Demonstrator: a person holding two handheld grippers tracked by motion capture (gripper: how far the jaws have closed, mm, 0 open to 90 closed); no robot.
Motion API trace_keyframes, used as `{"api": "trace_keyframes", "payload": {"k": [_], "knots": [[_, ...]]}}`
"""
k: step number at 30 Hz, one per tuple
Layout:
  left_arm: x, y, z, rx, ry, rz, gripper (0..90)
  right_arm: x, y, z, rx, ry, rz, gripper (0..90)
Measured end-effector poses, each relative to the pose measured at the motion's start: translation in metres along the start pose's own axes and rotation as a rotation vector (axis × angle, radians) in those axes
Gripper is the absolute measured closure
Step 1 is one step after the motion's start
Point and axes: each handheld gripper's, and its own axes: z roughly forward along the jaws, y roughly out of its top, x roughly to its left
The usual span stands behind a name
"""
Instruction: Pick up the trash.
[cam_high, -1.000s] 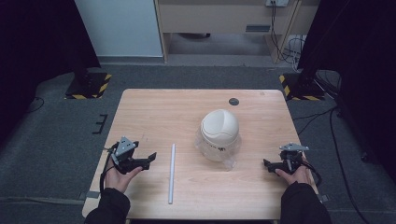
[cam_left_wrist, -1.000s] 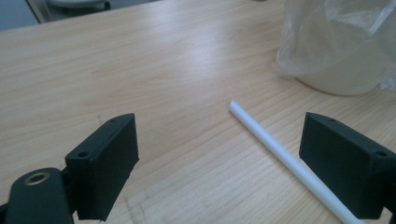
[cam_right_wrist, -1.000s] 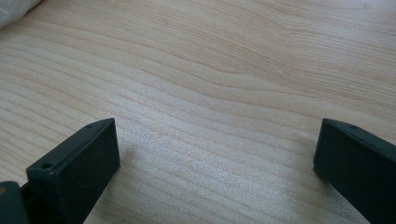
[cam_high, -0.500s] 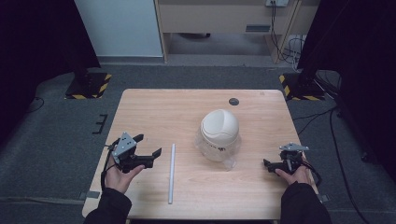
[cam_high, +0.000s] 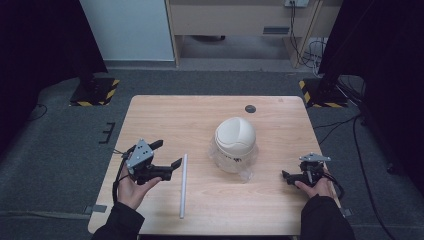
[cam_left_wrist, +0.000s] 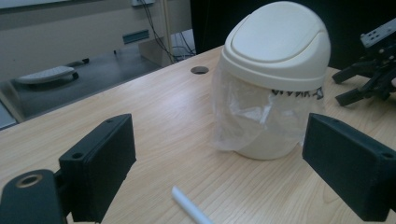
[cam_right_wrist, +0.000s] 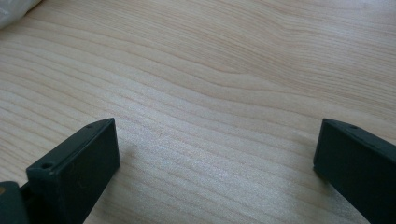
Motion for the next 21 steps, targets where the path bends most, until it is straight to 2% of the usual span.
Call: {"api": "trace_keyframes", "payload": {"k": [1, 10, 15, 21], "knots": [[-0.002, 0.004, 0.001, -0.007, -0.021, -0.004, 9.2, 0.000, 0.000, 0.000, 0.000, -0.001, 0.000, 0.7], [-0.015, 0.019, 0.010, -0.013, -0.082, 0.030, 9.3, 0.000, 0.000, 0.000, 0.000, -0.001, 0.000, 0.7], [-0.019, 0.025, 0.015, -0.017, -0.098, 0.043, 9.3, 0.000, 0.000, 0.000, -0.003, -0.001, -0.001, 0.7], [-0.023, 0.035, 0.030, -0.023, -0.121, 0.055, 9.4, 0.000, 0.000, 0.000, -0.002, -0.001, 0.000, 0.7]]}}
